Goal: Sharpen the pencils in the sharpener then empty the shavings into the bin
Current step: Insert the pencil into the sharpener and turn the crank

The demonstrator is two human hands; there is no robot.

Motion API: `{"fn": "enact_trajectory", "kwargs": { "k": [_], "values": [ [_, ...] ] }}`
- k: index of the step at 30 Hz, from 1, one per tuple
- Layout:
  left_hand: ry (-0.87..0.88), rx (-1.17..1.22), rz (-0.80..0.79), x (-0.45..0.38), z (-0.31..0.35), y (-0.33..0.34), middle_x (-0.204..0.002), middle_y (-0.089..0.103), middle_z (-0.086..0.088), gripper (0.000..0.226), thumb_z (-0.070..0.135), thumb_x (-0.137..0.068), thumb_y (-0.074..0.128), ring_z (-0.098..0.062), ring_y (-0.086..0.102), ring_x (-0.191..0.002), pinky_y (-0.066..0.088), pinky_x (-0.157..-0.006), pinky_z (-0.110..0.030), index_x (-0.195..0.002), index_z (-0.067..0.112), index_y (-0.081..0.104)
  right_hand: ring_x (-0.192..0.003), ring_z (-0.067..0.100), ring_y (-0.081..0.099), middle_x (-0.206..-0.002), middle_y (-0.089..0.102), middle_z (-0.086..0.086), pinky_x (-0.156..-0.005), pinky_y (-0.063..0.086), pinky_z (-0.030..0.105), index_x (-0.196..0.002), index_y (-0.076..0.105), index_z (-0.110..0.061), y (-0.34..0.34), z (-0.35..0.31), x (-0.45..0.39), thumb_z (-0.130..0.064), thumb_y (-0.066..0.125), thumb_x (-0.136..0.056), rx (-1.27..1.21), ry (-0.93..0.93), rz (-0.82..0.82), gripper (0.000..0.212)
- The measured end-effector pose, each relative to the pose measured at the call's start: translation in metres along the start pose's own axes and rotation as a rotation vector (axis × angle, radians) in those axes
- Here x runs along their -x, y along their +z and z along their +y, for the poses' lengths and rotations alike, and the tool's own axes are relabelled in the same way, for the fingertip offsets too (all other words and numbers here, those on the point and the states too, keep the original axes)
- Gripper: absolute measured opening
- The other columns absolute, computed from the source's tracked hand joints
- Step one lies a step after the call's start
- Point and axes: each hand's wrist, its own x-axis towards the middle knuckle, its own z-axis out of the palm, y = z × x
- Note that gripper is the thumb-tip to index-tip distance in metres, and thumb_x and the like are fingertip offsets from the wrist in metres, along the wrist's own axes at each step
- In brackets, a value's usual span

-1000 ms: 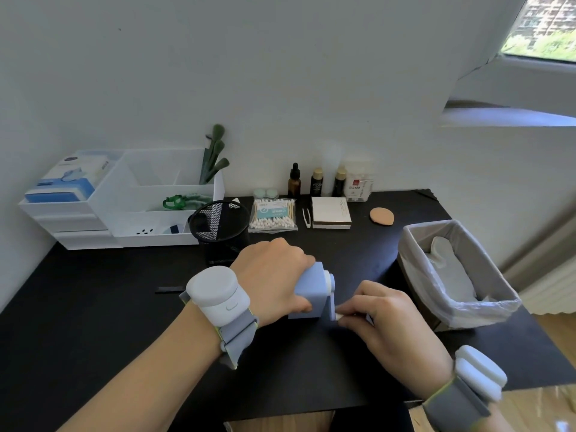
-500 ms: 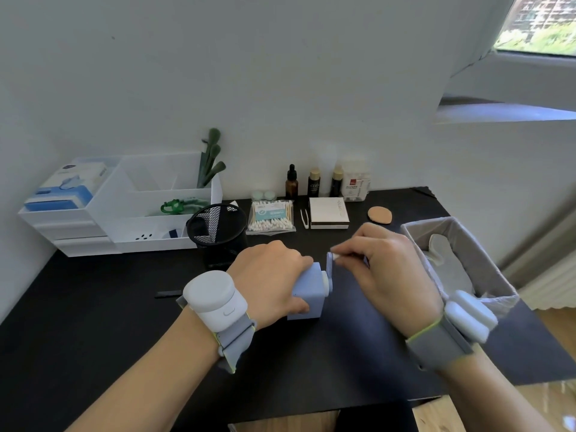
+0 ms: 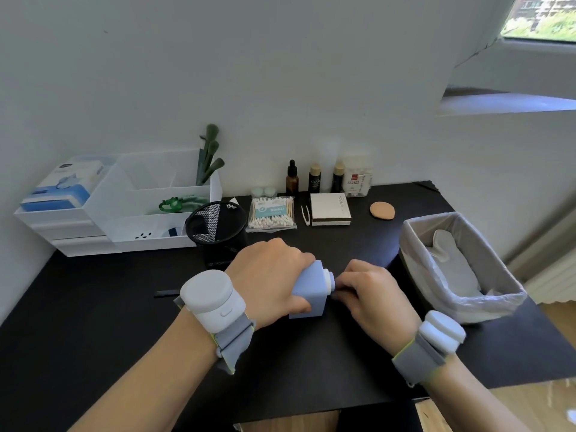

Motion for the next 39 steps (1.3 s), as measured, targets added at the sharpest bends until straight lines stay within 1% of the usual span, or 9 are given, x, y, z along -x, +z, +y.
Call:
{"fn": "enact_trajectory", "kwargs": {
  "k": [7, 10, 17, 22, 25, 29, 33, 37, 39],
  "values": [
    [-0.022, -0.007, -0.004, 0.001, 0.002, -0.001, -0.086, 0.056, 0.008, 0.032, 0.055, -0.08, 0.062, -0.017, 0.044, -0.081, 0.037, -0.066, -0.031, -0.088, 0.027, 0.047, -0.075, 0.012, 0.06, -0.081, 0.057, -0.01, -0.065, 0.053, 0.033, -0.087, 0.075, -0.025, -0.008, -0.007, 0.016, -0.019, 0.074, -0.079, -0.016, -0.028, -0.056, 0.011],
    [-0.028, -0.009, -0.022, 0.001, 0.003, -0.002, -0.089, 0.057, 0.008, 0.032, 0.055, -0.081, 0.062, -0.016, 0.043, -0.082, 0.037, -0.067, -0.031, -0.094, 0.028, 0.05, -0.073, 0.008, 0.06, -0.081, 0.057, -0.013, -0.065, 0.054, 0.032, -0.088, 0.076, -0.026, -0.013, -0.011, 0.024, -0.02, 0.075, -0.078, -0.04, -0.031, -0.059, 0.011],
    [-0.038, -0.017, -0.015, 0.001, 0.004, -0.002, -0.082, 0.051, 0.009, 0.033, 0.056, -0.08, 0.062, -0.017, 0.043, -0.081, 0.036, -0.065, -0.031, -0.087, 0.028, 0.045, -0.069, 0.004, 0.054, -0.078, 0.051, -0.017, -0.06, 0.051, 0.027, -0.086, 0.074, -0.027, -0.033, -0.027, 0.04, -0.021, 0.075, -0.08, -0.032, -0.08, -0.001, 0.009],
    [-0.037, -0.011, -0.015, 0.0, 0.004, -0.003, -0.084, 0.052, 0.01, 0.032, 0.055, -0.081, 0.062, -0.016, 0.043, -0.082, 0.035, -0.065, -0.03, -0.088, 0.028, 0.046, -0.071, 0.007, 0.056, -0.08, 0.055, -0.012, -0.06, 0.051, 0.029, -0.089, 0.075, -0.023, -0.052, -0.035, 0.033, -0.022, 0.069, -0.083, -0.032, -0.119, 0.075, 0.009],
    [-0.039, -0.017, -0.018, 0.001, 0.006, -0.004, -0.082, 0.049, 0.009, 0.033, 0.054, -0.081, 0.062, -0.017, 0.043, -0.082, 0.033, -0.065, -0.03, -0.086, 0.028, 0.042, -0.071, 0.009, 0.058, -0.081, 0.059, -0.009, -0.062, 0.052, 0.027, -0.091, 0.077, -0.02, -0.059, -0.037, 0.018, -0.015, 0.074, -0.081, -0.018, -0.126, 0.143, 0.012],
    [-0.034, -0.014, -0.021, 0.001, 0.006, -0.005, -0.095, 0.06, 0.008, 0.033, 0.054, -0.082, 0.063, -0.018, 0.053, -0.092, 0.039, -0.067, -0.031, -0.095, 0.027, 0.05, -0.069, 0.005, 0.054, -0.083, 0.062, -0.007, -0.065, 0.044, 0.019, -0.092, 0.078, -0.02, -0.058, -0.033, -0.008, -0.011, 0.077, -0.079, 0.016, -0.095, 0.207, 0.016],
    [-0.023, -0.024, -0.042, 0.002, 0.008, -0.007, -0.095, 0.059, 0.003, 0.036, 0.053, -0.083, 0.063, -0.02, 0.055, -0.096, 0.036, -0.066, -0.031, -0.089, 0.027, 0.039, -0.078, 0.015, 0.062, -0.088, 0.065, -0.003, -0.069, 0.054, 0.034, -0.093, 0.078, -0.018, -0.044, -0.022, -0.032, -0.009, 0.075, -0.08, 0.017, -0.064, 0.176, 0.016],
    [-0.02, -0.028, -0.026, 0.001, 0.005, -0.004, -0.096, 0.061, 0.003, 0.036, 0.053, -0.082, 0.063, -0.022, 0.055, -0.097, 0.044, -0.07, -0.035, -0.099, 0.022, 0.053, -0.087, 0.02, 0.062, -0.092, 0.064, -0.001, -0.074, 0.053, 0.039, -0.095, 0.077, -0.021, -0.021, -0.009, -0.041, -0.013, 0.069, -0.084, 0.06, -0.008, 0.048, 0.015],
    [-0.019, -0.029, -0.021, 0.001, 0.004, -0.002, -0.096, 0.061, 0.003, 0.036, 0.053, -0.082, 0.063, -0.022, 0.055, -0.095, 0.044, -0.07, -0.035, -0.097, 0.022, 0.052, -0.086, 0.02, 0.061, -0.09, 0.063, -0.002, -0.073, 0.053, 0.038, -0.093, 0.077, -0.022, -0.013, -0.005, -0.033, -0.011, 0.067, -0.084, 0.049, 0.008, -0.011, 0.017]
  ]
}}
